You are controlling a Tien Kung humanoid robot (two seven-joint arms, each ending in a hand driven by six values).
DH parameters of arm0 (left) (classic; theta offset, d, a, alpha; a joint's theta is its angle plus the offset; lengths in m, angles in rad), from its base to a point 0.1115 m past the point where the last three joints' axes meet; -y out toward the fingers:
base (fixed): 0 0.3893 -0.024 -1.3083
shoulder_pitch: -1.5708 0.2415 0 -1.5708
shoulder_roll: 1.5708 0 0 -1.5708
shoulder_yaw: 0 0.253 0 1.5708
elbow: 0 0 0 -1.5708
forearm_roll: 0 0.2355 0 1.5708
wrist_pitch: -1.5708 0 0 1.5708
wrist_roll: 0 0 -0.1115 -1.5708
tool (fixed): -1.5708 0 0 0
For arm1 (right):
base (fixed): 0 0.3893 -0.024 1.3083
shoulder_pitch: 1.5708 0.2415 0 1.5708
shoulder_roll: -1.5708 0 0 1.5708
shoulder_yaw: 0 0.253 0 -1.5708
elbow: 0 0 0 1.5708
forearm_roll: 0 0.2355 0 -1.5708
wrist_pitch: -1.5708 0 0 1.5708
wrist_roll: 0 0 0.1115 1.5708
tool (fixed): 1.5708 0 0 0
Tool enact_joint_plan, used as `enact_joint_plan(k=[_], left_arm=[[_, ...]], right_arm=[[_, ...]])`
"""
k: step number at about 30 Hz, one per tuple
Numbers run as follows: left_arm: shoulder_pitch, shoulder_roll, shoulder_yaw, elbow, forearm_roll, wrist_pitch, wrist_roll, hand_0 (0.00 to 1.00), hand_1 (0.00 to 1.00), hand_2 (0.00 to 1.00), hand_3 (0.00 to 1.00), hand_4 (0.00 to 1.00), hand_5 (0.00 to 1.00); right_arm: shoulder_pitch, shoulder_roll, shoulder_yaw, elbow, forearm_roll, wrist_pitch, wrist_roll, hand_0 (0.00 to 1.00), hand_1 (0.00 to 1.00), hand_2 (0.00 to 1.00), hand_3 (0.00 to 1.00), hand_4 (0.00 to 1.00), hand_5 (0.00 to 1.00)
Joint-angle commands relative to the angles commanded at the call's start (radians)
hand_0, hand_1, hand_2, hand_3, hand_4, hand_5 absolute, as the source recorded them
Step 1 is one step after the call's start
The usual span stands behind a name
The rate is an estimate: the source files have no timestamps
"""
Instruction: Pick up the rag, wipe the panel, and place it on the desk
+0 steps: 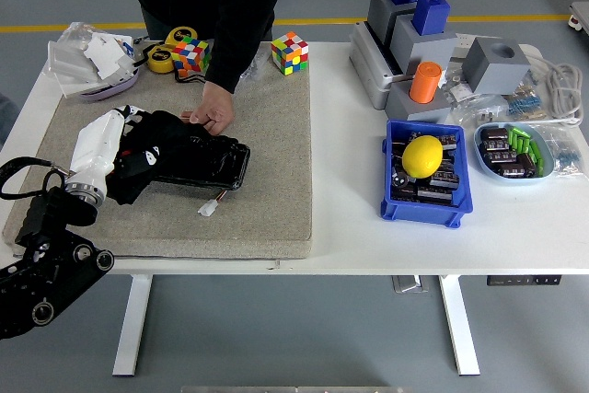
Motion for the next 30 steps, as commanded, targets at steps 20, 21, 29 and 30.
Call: enact_joint_plan(k=[20,21,29,30], left_arm=[[-0.070,-0.017,0.157,-0.072,-0.008,-0.009,0.019,0.189,0.120,0.546,0.563,0.513,0.002],[-0.074,-0.018,0.161,-0.076,-0.007,-0.009,0.020,0.188,0.109,0.591,0.678,0.513,0.002],[-0.092,-0.027,0.200,-0.091,-0.016,-0.005,0.019,0.188,0.109,0.593,0.678,0.512,0.002],[-0.093,-0.026,0.207,-0.092,-0.020,-0.005,0.019,0.188,0.109,0.593,0.678,0.512,0.002]], right_arm=[[0.006,-0.010,-0.006,-0.001,0.002,0.004,-0.008,0.725,0.641,0.677,0.620,0.998,0.608],[0.006,-0.011,-0.006,-0.001,0.002,0.004,-0.008,0.725,0.641,0.677,0.621,0.998,0.608],[0.006,-0.013,-0.010,-0.001,0.002,0.006,-0.011,0.724,0.638,0.677,0.620,0.998,0.608],[0.007,-0.013,-0.013,-0.001,0.002,0.006,-0.012,0.724,0.638,0.677,0.620,0.998,0.608]])
